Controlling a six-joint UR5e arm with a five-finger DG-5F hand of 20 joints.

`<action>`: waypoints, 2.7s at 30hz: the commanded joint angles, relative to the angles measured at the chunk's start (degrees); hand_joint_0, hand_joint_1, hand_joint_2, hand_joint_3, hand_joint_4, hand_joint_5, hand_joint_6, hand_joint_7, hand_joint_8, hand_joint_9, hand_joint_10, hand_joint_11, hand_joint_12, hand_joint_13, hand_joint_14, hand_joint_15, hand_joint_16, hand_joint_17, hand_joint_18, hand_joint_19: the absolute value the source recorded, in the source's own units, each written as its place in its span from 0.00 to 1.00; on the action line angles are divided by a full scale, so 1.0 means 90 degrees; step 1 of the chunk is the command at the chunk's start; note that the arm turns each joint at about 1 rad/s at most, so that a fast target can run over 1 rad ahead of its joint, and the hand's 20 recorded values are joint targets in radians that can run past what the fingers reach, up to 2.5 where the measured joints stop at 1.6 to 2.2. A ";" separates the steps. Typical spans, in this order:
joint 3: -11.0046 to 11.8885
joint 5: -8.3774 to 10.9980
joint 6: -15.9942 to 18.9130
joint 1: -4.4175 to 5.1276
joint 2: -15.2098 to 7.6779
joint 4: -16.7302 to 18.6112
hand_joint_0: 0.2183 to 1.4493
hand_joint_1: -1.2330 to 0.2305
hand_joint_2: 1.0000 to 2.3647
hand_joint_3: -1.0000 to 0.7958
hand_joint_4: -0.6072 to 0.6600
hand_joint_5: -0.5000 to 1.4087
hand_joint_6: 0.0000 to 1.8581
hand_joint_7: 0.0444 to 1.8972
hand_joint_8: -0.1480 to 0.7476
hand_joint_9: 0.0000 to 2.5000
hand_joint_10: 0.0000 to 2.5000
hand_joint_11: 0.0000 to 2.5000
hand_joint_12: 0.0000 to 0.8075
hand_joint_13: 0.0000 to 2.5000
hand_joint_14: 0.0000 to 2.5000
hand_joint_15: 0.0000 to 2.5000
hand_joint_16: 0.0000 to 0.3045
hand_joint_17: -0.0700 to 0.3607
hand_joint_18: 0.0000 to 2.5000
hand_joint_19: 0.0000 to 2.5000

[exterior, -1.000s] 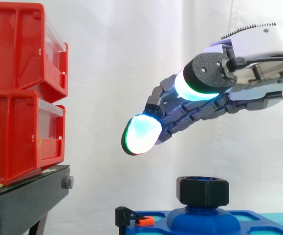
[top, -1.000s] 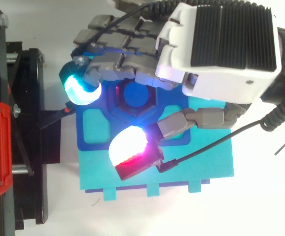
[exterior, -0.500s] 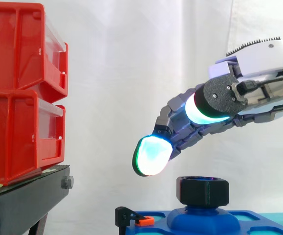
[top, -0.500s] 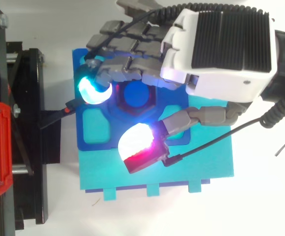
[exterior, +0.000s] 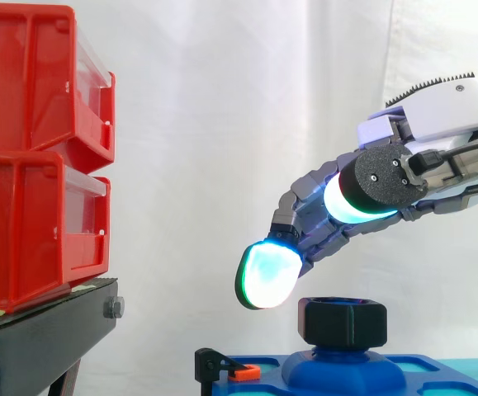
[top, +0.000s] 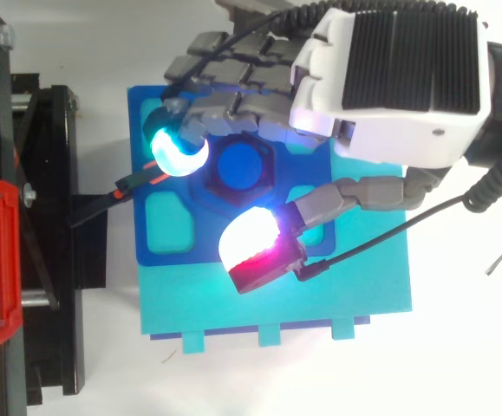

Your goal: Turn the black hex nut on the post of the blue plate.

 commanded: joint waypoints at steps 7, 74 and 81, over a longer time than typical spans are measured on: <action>-0.0009 -0.0008 0.0000 -0.0061 -0.0008 -0.0284 0.20 0.62 0.00 0.28 0.60 0.15 0.27 0.38 0.44 0.12 0.00 0.00 0.45 0.07 0.00 0.00 0.19 0.46 0.00 0.00; 0.0001 -0.0887 -0.0313 -0.0549 0.0236 -0.0694 0.20 0.63 0.00 0.28 0.61 0.15 0.27 0.39 0.43 0.12 0.00 0.00 0.45 0.07 0.00 0.00 0.19 0.46 0.00 0.00; 0.0196 -0.0858 -0.0322 -0.0520 0.0275 -0.0685 0.20 0.63 0.00 0.28 0.61 0.15 0.27 0.38 0.43 0.12 0.00 0.00 0.45 0.07 0.00 0.00 0.19 0.46 0.00 0.00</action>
